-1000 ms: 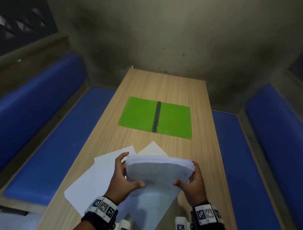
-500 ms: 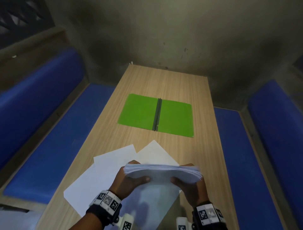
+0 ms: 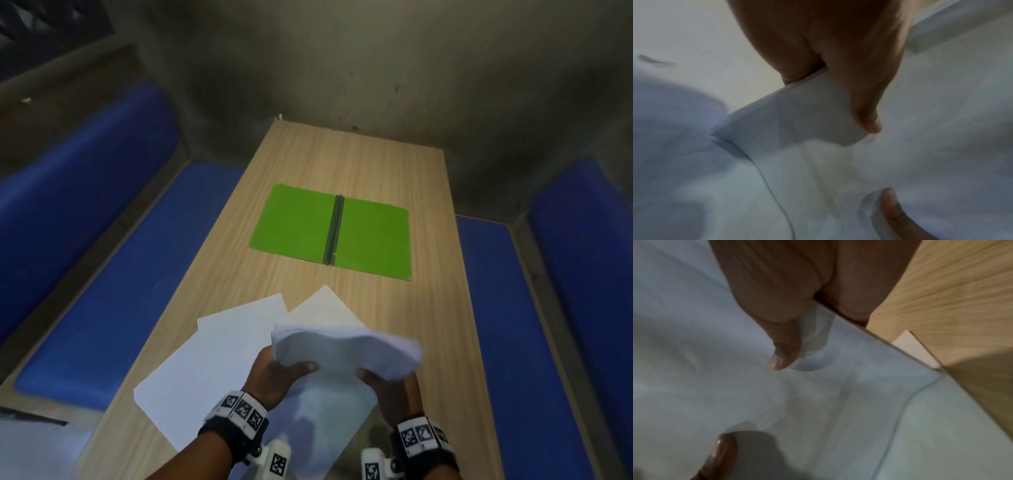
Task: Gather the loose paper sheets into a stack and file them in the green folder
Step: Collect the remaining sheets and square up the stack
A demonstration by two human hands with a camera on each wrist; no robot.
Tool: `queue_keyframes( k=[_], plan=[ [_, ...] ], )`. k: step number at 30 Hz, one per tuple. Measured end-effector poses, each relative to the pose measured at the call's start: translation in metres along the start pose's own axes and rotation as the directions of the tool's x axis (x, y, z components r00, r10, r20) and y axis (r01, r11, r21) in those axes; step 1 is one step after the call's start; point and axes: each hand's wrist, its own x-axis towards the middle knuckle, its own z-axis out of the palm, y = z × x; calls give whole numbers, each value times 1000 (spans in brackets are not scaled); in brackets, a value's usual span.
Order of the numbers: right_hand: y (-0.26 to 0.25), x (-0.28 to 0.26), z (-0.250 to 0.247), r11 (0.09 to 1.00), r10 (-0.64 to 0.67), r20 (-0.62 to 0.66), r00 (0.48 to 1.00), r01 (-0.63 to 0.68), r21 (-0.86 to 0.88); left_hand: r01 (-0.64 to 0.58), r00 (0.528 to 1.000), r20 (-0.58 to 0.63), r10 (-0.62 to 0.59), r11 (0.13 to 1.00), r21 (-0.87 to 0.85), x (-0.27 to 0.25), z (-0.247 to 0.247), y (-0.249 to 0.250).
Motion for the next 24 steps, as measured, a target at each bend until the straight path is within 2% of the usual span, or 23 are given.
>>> queue_keyframes(
  k=[4,7,9,13,15,16,18,20,21,22,24],
  plan=[
    [-39,11,-5,1000,19,-23,1000,-19,15,-16,1000,-5,16,1000,-21,-2,-12,20],
    [-73,13,-6,997,-72,53,996,70,35,-11,998,60,12,1000,-17,-15,-25,30],
    [-85,12,0,994,-86,81,993,80,76,-1,998,65,2,1000,-12,-23,-33,30],
    [-72,12,26,993,79,123,989,-89,82,8,1000,11,-9,997,70,-27,-58,18],
    [-47,12,36,981,188,90,978,-182,-73,64,998,-28,-62,993,96,-31,-75,7],
    [-30,12,38,951,269,34,962,-261,-164,97,994,-66,-91,990,98,-34,-84,3],
    [6,8,37,837,435,-113,893,-447,-315,199,965,-187,-184,978,63,-40,-109,-10],
    [31,1,34,686,477,-204,855,-507,-521,302,906,-306,-293,953,-19,-49,-135,-28],
    [38,-2,34,628,469,-212,857,-492,-602,332,874,-357,-329,942,-56,-54,-148,-37],
    [43,-2,34,607,447,-205,871,-464,-645,350,843,-402,-357,932,-93,-59,-159,-45],
    [45,9,34,634,372,-162,914,-378,-675,377,795,-456,-400,915,-144,-68,-177,-56]
  ],
)
